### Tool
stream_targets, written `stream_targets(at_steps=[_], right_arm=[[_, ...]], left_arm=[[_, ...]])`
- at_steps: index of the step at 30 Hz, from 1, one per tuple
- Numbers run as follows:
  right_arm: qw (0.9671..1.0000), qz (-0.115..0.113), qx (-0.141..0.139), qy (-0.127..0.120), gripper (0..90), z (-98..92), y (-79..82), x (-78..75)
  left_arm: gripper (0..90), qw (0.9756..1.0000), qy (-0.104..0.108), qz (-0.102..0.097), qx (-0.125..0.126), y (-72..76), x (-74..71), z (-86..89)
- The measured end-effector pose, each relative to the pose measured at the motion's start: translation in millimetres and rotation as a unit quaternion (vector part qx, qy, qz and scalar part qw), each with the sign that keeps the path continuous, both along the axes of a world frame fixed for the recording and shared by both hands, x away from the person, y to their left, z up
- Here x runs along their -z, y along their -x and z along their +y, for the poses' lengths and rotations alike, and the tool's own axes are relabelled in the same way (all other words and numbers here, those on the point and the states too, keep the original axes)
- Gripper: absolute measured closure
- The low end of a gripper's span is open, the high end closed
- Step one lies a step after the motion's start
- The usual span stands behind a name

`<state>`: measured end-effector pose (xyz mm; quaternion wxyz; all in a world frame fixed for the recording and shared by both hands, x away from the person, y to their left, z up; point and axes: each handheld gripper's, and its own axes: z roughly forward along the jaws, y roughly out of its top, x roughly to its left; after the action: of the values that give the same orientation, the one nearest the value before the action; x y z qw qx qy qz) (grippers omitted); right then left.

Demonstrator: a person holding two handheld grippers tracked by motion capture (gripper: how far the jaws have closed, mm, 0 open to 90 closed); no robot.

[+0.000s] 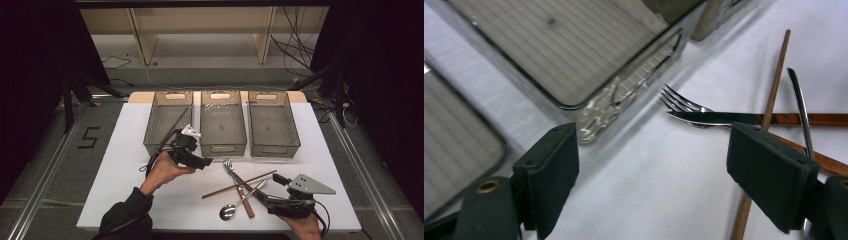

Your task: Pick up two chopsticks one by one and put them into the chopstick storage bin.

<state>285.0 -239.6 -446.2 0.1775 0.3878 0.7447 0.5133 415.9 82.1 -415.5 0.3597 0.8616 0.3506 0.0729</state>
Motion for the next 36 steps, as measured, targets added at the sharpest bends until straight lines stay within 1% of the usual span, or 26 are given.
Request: stream_targets(at_steps=[2, 5, 13, 14, 16, 19, 21, 22, 24, 25, 28, 29, 31, 32, 36], right_arm=[[1.0, 0.0, 0.0, 0.001, 20.9, 0.0, 0.0, -0.1], [1.0, 0.001, 0.002, 0.001, 20.9, -0.4, 0.0, -0.3], [1.0, 0.001, 0.004, 0.001, 20.9, -1.3, -0.3, -0.3], [1.0, 0.001, 0.004, 0.001, 20.9, -1.4, -0.2, -0.2], [1.0, 0.0, 0.004, 0.001, 20.9, -1.4, -0.1, -0.3], [1.0, 0.001, 0.003, 0.002, 20.9, -1.2, -0.1, -0.1], [1.0, 0.001, 0.003, 0.002, 20.9, -1.1, -0.1, -0.2], [1.0, 0.001, 0.003, 0.002, 20.9, -1.1, -0.2, -0.1], [1.0, 0.0, 0.003, 0.002, 20.9, -1.0, -0.3, 0.0], [1.0, 0.001, 0.003, 0.002, 20.9, -0.9, -0.1, -0.1], [1.0, 0.001, 0.002, 0.002, 20.9, -0.9, -0.1, 0.0], [1.0, 0.001, 0.002, 0.002, 20.9, -0.9, -0.1, 0.0], [1.0, 0.001, 0.002, 0.002, 20.9, -0.9, -0.3, 0.1], [1.0, 0.002, 0.002, 0.002, 20.9, -0.8, -0.4, 0.2], [1.0, 0.001, 0.002, 0.002, 20.9, -0.9, -0.3, 0.2]], left_arm=[[20.3, 0.9999, -0.009, 0.002, 0.01, 2.7, 3.4, -5.4], [20.1, 0.9998, -0.011, 0.008, 0.016, 7.0, 7.5, -12.5], [20.4, 0.9988, -0.022, 0.013, 0.042, 18.0, 16.4, -30.7], [20.6, 0.9986, -0.024, 0.016, 0.045, 19.3, 17.7, -32.8], [20.9, 0.998, -0.03, 0.018, 0.053, 20.5, 20.0, -35.6], [22.2, 0.9977, -0.03, 0.023, 0.057, 22.6, 23.4, -39.4], [23.3, 0.9971, -0.034, 0.021, 0.065, 24.0, 25.1, -41.5], [23.8, 0.9971, -0.032, 0.022, 0.065, 25.1, 26.1, -43.4], [25.5, 0.9963, -0.034, 0.024, 0.075, 27.1, 28.5, -46.3], [27.0, 0.9953, -0.039, 0.027, 0.084, 27.8, 29.7, -47.5], [31.7, 0.9936, -0.047, 0.029, 0.099, 30.9, 34.3, -53.0], [33.9, 0.9925, -0.053, 0.028, 0.106, 31.6, 35.4, -54.6], [37.2, 0.9912, -0.058, 0.031, 0.115, 33.7, 37.7, -58.3], [39.0, 0.9901, -0.063, 0.032, 0.121, 34.5, 38.9, -59.9], [45.0, 0.9878, -0.077, 0.032, 0.131, 36.6, 43.6, -65.4]])
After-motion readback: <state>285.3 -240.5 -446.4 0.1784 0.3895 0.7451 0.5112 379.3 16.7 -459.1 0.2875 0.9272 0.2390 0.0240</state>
